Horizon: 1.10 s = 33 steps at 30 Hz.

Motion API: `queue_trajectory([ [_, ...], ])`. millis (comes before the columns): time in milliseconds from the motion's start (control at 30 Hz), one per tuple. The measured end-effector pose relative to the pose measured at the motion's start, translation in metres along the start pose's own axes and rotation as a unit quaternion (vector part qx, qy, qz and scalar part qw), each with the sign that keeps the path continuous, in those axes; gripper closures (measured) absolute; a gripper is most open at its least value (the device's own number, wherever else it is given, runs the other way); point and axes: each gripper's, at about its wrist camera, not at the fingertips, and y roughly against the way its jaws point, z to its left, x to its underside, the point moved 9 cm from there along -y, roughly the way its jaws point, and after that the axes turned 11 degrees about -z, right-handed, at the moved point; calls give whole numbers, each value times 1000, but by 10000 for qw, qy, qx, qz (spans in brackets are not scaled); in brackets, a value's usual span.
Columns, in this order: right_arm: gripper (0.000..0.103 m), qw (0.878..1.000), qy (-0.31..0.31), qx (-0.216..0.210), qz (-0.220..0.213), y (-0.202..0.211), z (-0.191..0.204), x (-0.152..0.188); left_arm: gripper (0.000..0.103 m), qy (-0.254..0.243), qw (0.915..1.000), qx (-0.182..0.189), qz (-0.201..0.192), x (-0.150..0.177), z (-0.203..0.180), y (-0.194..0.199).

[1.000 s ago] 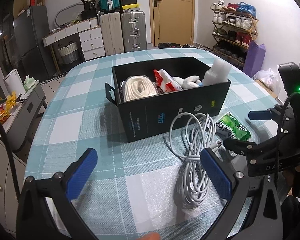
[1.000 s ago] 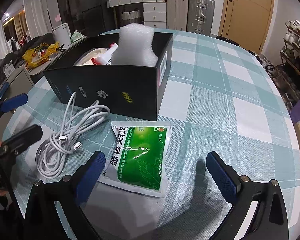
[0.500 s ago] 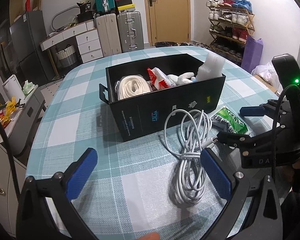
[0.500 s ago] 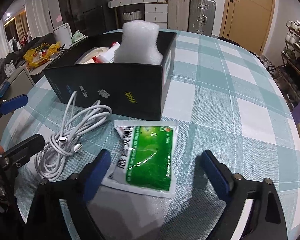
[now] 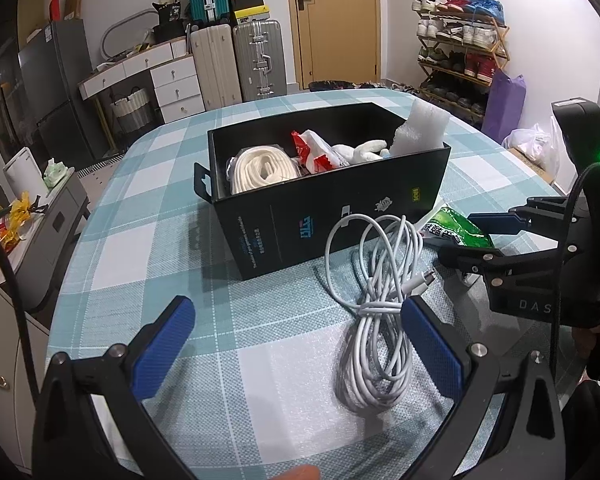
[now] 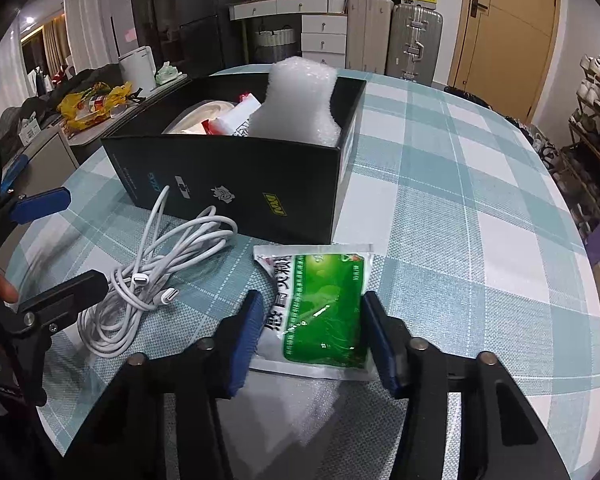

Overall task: Organize soft objects
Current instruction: 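Grasp the coiled white cable with the left gripper while the right holds the green sachet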

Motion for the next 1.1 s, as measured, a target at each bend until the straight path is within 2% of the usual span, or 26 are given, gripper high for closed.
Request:
queue_trajectory([
  [533, 58, 9997, 118, -112, -206, 14, 1, -9, 0, 205, 9993, 241, 195, 8, -11, -9],
  [767, 58, 9997, 137, -145, -117, 12, 0, -5, 2, -192, 9987, 250, 391, 16, -30, -18],
  [900, 58, 9998, 128, -157, -64, 9, -2, -2, 14, -243, 9982, 385, 390, 17, -37, -18],
  [933, 58, 9998, 129, -165, -45, 8, -3, -1, 22, -252, 9981, 412, 391, 17, -38, -18],
  [1000, 58, 9998, 126, -179, -15, 6, -3, 0, 32, -258, 9977, 464, 420, 19, -40, -18],
  [1033, 58, 9997, 113, -196, -2, 6, -4, 1, 40, -229, 9976, 527, 397, 18, -41, -17],
  [1100, 58, 9998, 96, -192, 14, 5, -5, 2, 49, -151, 9973, 601, 388, 19, -42, -16],
])
